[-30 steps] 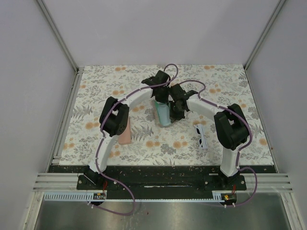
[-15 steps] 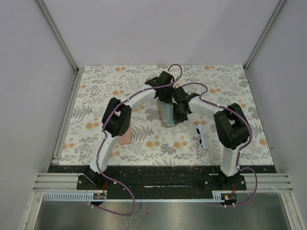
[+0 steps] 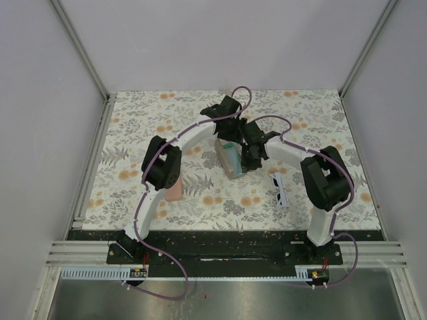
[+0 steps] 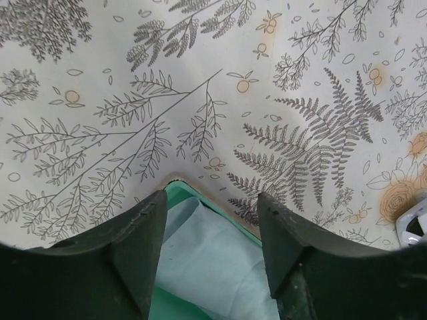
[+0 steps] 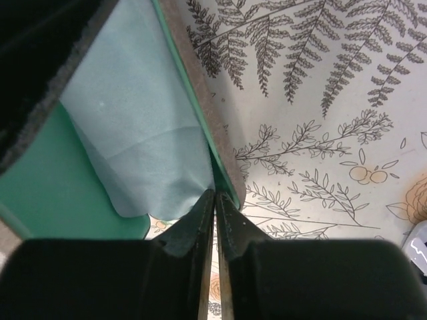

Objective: Organize the sunglasses

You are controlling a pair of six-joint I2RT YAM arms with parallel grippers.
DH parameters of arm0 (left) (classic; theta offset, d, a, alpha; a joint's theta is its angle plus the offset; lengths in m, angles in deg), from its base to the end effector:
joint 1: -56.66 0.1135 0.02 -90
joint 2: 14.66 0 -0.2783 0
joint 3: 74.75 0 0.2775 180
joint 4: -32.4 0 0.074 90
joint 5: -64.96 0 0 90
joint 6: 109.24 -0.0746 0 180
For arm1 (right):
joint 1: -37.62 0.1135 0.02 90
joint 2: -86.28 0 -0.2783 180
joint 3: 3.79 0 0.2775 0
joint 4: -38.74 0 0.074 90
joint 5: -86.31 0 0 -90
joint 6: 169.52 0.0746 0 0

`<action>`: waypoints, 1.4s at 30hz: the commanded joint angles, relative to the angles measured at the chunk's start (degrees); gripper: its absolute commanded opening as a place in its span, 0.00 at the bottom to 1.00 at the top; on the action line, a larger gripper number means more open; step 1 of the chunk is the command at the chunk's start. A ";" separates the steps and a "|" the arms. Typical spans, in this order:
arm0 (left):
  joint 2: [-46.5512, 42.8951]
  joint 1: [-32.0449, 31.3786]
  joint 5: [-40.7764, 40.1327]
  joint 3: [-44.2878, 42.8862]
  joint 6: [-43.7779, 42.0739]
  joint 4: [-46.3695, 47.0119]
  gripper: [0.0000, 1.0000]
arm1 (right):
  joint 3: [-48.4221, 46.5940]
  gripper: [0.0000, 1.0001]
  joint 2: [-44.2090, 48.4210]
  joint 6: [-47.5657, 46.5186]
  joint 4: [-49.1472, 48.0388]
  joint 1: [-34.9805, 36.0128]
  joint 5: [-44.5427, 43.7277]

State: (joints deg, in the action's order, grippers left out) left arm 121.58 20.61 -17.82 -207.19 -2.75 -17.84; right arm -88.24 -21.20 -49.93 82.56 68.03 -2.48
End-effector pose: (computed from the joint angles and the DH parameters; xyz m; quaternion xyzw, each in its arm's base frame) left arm 0.4673 -0.3517 0.1678 0.1804 0.9322 -0.1901 0.2497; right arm 0.3592 0.2126 0.1338 -0.0091 0.9796 0.1093 0.1686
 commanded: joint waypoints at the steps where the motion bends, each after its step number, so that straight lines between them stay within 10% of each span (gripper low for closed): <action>1: -5.11 -0.42 -0.72 -4.75 0.73 -0.74 0.63 | 2.44 0.13 2.80 0.74 -0.83 -0.36 2.47; 18: -24.60 2.03 1.64 8.57 12.41 3.11 0.78 | 13.16 0.14 9.57 4.08 -6.46 -0.27 7.22; 29: -42.46 6.70 22.99 57.36 36.84 46.77 0.94 | 16.59 0.14 12.21 4.26 -7.69 -0.36 8.19; 42: -34.48 6.96 28.19 66.34 46.87 67.71 0.95 | 18.88 0.14 13.70 3.82 -7.87 -0.36 7.58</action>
State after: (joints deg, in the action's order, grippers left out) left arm 84.34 27.34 7.19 -142.37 39.65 37.81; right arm -70.07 -9.86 -46.00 74.36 67.77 4.97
